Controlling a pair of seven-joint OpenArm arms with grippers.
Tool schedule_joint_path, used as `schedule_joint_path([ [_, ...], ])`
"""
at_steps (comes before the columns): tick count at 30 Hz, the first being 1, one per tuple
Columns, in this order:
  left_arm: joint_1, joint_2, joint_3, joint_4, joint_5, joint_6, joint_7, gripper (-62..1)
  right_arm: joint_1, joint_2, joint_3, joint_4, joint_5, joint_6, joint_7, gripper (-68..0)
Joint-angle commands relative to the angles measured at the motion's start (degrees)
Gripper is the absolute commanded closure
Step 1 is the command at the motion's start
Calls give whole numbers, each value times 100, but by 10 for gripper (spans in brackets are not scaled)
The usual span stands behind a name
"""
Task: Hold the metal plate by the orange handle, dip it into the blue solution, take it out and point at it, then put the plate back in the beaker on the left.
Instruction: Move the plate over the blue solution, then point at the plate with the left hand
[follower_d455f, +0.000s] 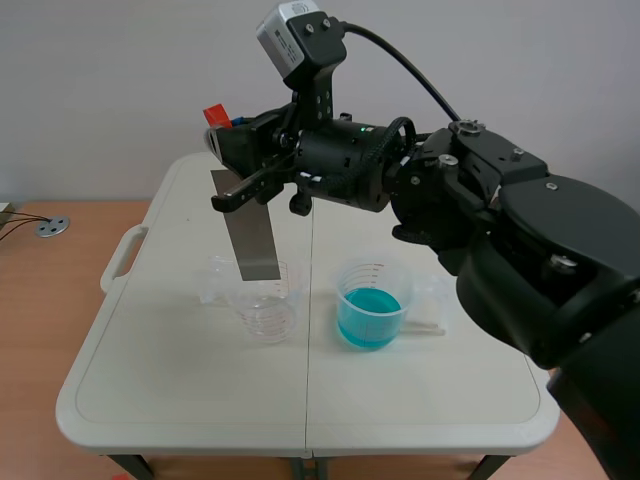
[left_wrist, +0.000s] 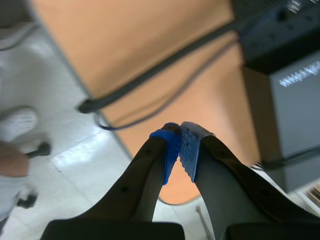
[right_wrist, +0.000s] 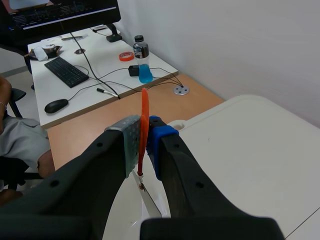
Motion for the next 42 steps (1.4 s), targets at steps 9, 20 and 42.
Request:
schedule_joint_path([
  [9,31,-17,-1873,684,-37,-11,-37,-19,-199,369,72,1235,-52,15,98,-11],
  [20,28,-153,-3777,2022,-94,-11,-807,-19,-629,673,846,2321,-63,15,87,-11],
  [42,-476,-2100,-3189,3418,-256,-1685,-2343,-19,-1543,1659,2087,3018,-4,275,404,-11],
])
